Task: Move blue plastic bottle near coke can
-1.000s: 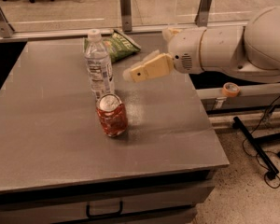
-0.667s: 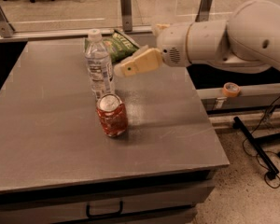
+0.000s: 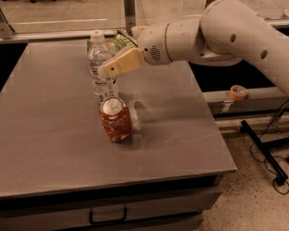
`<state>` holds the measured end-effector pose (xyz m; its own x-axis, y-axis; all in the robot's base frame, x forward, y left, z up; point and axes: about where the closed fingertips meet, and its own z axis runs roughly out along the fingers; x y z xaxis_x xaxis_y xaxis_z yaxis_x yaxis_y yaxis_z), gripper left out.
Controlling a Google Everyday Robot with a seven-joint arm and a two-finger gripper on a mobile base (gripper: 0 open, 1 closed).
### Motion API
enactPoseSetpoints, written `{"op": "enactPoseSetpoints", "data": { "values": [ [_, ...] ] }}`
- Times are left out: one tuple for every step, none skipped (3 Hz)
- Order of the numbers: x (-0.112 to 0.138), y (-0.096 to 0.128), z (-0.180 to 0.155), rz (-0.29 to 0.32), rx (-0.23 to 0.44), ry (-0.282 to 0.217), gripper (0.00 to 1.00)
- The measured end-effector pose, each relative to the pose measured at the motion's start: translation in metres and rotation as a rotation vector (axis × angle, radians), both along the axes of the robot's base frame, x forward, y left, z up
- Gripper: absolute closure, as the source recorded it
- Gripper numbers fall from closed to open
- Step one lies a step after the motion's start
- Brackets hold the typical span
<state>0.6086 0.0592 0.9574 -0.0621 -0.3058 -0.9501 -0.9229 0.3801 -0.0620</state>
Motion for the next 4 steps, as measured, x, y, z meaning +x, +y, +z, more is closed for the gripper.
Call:
{"op": "enactPoseSetpoints", "data": {
  "values": [
    [0.002,0.019,-0.014,0.044,-0.010,0.041,0.18],
    [0.002,0.030,-0.024,0.076,-0.019,0.068,0.40],
    [0.000,0.035,-0.023,0.115,-0.031,0.068,0.64],
    [-0.006,0.030,-0.010,0.142,-0.035,0.053,0.88]
  ]
}}
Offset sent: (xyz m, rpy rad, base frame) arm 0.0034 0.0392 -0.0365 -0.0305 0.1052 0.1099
